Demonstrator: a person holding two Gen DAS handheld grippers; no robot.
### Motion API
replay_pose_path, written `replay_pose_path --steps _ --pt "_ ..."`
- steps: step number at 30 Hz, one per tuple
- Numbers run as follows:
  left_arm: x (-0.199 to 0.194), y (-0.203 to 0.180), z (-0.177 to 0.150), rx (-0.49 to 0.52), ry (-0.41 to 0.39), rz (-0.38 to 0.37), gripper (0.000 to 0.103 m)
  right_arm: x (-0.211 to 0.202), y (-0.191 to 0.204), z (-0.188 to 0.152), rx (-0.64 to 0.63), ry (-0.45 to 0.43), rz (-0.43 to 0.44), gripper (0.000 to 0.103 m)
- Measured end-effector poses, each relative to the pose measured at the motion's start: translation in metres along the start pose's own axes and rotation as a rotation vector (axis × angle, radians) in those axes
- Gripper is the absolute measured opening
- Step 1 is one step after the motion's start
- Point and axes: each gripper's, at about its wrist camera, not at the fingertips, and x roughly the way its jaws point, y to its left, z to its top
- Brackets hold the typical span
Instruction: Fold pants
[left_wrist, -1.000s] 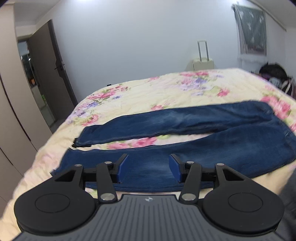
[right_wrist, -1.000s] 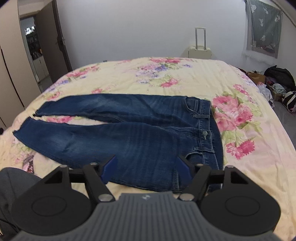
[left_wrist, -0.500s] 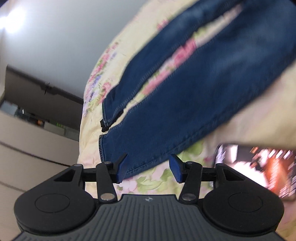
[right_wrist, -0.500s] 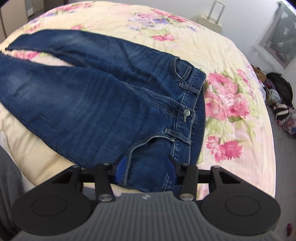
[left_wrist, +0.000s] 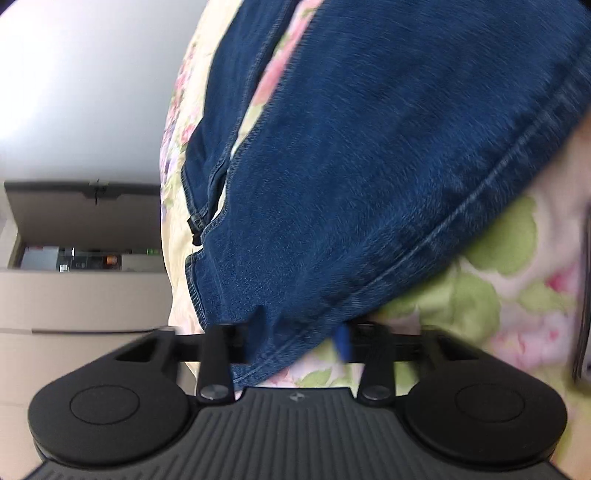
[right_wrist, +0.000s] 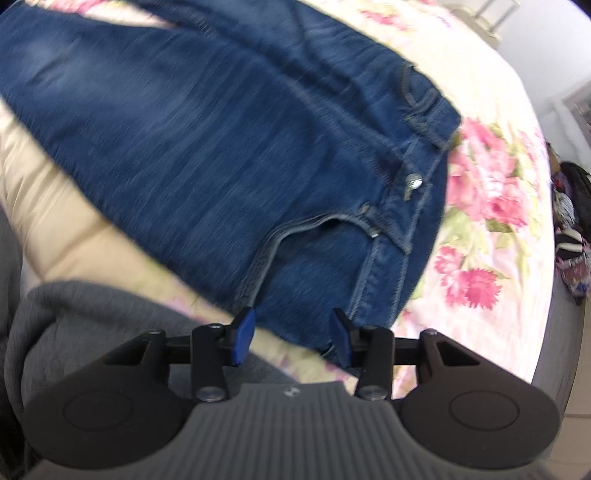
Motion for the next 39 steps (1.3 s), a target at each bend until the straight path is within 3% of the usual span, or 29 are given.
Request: replay_pose_path --steps 4,7,9,14,21,25,28,33,39 --pt "-0.009 0.025 0.006 -0.217 0.008 0.009 0.008 0.007 0.016 -0.005 -0.094 0.042 0.015 0.043" --pt "-0.019 0.063 0.012 -0.448 0.022 -0.016 0.006 0.011 0.021 -0.006 -0.130 0.053 0.016 0.044" --pt "-0.025 0.085 0.018 -0.540 0.026 -0.018 0.005 0.015 0.024 -0.003 -0.158 0.063 0.005 0.050" --pt "-0.046 0.128 0.027 -0.690 0.065 -0.034 0.004 0.037 0.028 0.008 -0.201 0.111 -0.039 0.052" --pt "-0.067 0.147 0.035 -0.787 0.106 -0.023 0.004 0.065 0.058 0.012 -0.309 0.159 -0.153 0.051" --pt "-0.069 0.148 0.037 -0.817 0.132 -0.007 0.004 0.045 0.065 0.001 -0.310 0.043 -0.247 0.030" --pt "-0.068 0.151 0.039 -0.829 0.148 0.000 0.004 0.016 0.058 -0.014 -0.214 -0.061 -0.267 0.011" --pt "-0.070 0.168 0.056 -0.851 0.167 0.026 0.004 -0.040 0.034 -0.024 -0.065 -0.261 -0.332 0.004" --pt "-0.061 0.201 0.078 -0.892 0.206 0.058 0.003 -0.080 -0.009 0.019 0.014 -0.429 -0.415 0.002"
